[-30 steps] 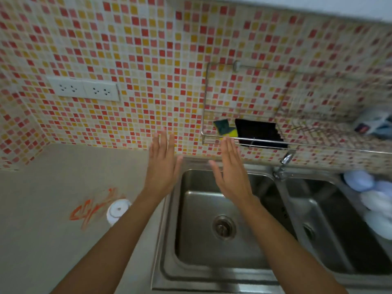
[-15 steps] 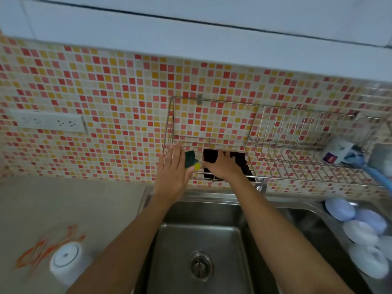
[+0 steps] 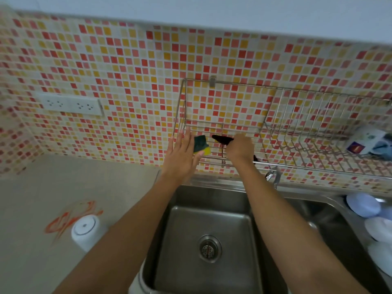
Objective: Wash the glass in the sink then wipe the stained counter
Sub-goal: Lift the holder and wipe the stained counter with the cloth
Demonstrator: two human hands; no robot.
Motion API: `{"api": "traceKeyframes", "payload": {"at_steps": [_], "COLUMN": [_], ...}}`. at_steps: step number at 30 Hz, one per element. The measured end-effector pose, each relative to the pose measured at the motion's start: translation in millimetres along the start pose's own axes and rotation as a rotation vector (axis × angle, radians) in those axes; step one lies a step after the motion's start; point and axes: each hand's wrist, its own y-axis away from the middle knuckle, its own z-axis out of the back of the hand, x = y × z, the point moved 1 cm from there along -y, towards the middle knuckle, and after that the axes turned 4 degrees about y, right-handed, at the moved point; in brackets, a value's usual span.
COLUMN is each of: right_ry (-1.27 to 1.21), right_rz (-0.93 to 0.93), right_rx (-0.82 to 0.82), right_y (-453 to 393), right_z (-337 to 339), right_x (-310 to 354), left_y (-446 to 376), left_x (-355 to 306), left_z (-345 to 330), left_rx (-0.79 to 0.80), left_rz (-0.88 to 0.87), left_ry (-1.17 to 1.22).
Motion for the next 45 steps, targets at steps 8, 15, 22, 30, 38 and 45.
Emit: {"api": "traceKeyframes", "payload": {"at_steps": [8, 15, 22, 30, 38, 45], "right_ry": [-0.977, -1.112, -0.66, 0.07, 0.266, 0.268], "right_rz": [-0.082, -0.006, 0.097, 0.489, 0.534, 0.478], "right_rx": [-0.118, 0.044, 0.293, 0.613, 0.38, 0.335], "right_y": [46.2, 147.7, 239.5, 337.6, 320.9, 360.7], "right_z": [41.7, 8.4, -129.8, -252.2, -305.0, -309.0], "right_x": [11.3, 51.4, 89.2, 92.2, 103.2, 118.6], "left_y": [83.5, 179.3, 244.1, 280.2, 270.9, 251.2], "left_x": [36.4, 162.7, 221.8, 250.7, 263.6, 281.9], "left_z": [15.7, 27.5, 0.6, -48.2, -81.8, -42.7], "left_rx": [-0.073, -0.154, -0.055, -0.025, 0.015, -0.131], "left_rz": [0.065, 0.318, 0.506, 0.465, 0.504, 0.459], "left_ry": [0.328, 0.324, 0.579, 0.991, 1.094, 1.04]}}
